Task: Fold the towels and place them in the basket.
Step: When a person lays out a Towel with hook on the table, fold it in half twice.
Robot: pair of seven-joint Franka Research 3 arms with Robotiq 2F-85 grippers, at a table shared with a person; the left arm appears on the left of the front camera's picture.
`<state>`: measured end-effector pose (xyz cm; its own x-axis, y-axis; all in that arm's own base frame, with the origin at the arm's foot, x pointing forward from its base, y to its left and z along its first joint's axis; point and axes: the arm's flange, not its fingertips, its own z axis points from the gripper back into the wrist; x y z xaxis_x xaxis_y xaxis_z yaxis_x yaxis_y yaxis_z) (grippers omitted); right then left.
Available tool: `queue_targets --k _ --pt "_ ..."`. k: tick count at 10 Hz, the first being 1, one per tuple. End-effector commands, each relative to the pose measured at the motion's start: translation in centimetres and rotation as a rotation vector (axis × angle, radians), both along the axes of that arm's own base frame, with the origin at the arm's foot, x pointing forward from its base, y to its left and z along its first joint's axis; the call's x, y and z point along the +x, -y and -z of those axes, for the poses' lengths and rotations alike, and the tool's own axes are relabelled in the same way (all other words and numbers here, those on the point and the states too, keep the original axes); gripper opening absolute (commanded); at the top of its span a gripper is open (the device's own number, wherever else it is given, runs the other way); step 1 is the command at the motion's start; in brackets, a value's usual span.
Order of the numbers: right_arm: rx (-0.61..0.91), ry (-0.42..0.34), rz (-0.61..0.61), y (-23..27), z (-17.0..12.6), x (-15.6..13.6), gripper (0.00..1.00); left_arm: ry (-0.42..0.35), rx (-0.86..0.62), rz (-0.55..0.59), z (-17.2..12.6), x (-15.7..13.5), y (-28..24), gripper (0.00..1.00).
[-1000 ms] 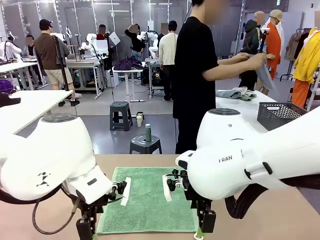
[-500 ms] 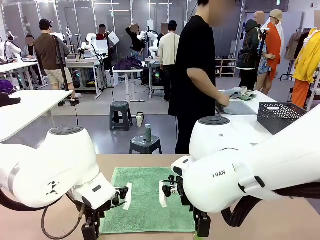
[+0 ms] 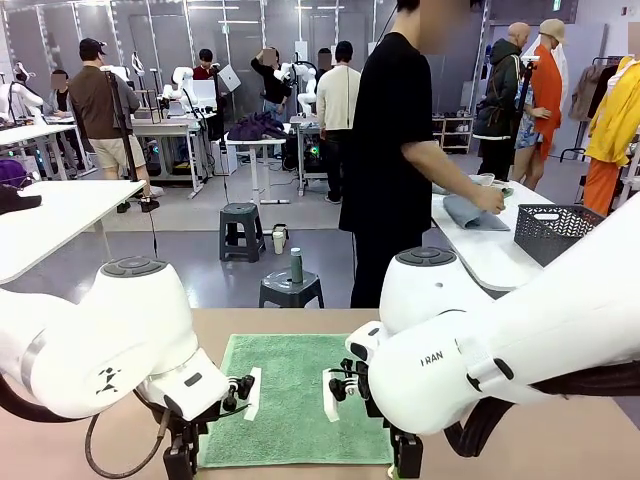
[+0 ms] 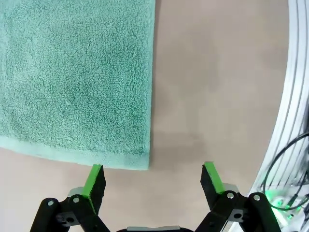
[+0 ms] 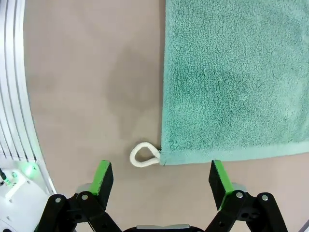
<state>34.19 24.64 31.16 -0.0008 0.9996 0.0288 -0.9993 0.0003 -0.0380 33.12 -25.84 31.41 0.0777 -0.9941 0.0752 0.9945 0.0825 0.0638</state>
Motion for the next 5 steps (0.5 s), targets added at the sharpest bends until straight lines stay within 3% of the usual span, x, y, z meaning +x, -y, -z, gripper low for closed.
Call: queue_targets --k 1,5 --pt "-0.013 0.033 0.02 2.7 2.3 -3.6 1.0 0.032 -0.022 0.019 2.8 -5.6 -5.1 1.0" --pt "-0.011 0.034 0.04 2.8 3.6 -3.5 1.0 0.019 -0.018 0.017 3.3 -5.1 -5.3 1.0"
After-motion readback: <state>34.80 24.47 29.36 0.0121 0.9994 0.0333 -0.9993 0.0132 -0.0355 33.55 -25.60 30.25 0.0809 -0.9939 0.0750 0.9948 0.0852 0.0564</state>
